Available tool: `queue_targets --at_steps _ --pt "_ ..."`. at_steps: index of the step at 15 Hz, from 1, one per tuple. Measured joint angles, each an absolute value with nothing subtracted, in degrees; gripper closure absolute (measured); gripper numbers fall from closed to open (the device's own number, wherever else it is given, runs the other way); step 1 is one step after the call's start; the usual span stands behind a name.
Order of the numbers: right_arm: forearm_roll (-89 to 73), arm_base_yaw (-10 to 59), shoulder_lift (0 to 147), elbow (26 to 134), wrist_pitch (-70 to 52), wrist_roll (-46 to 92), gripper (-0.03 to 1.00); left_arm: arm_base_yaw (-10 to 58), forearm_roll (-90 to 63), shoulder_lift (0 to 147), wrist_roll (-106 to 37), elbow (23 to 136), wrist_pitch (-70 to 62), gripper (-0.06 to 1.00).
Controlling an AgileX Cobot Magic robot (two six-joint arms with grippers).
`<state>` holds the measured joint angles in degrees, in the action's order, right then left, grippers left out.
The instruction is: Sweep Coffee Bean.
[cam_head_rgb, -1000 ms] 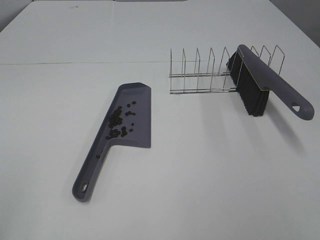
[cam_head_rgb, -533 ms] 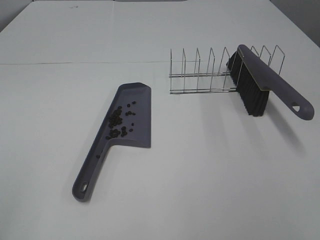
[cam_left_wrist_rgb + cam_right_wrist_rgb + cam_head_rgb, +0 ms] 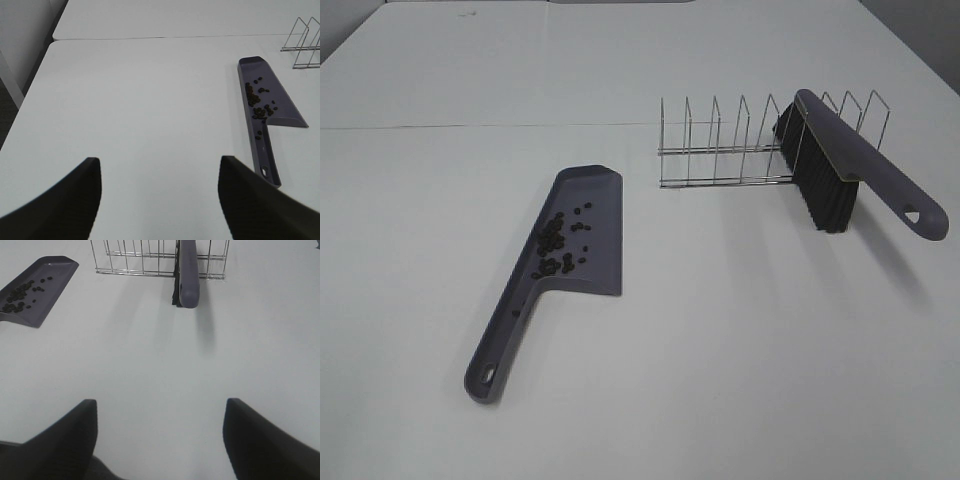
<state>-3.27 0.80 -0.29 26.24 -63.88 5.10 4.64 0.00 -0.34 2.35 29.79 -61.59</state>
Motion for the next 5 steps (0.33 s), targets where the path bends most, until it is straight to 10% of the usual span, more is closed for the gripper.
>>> queue_targets --at_steps 5 --pt "-3.3 0.8 -0.3 26.2 -63.9 5.1 0.34 4.6 0.0 -0.3 2.3 29.8 -61.6 0.33"
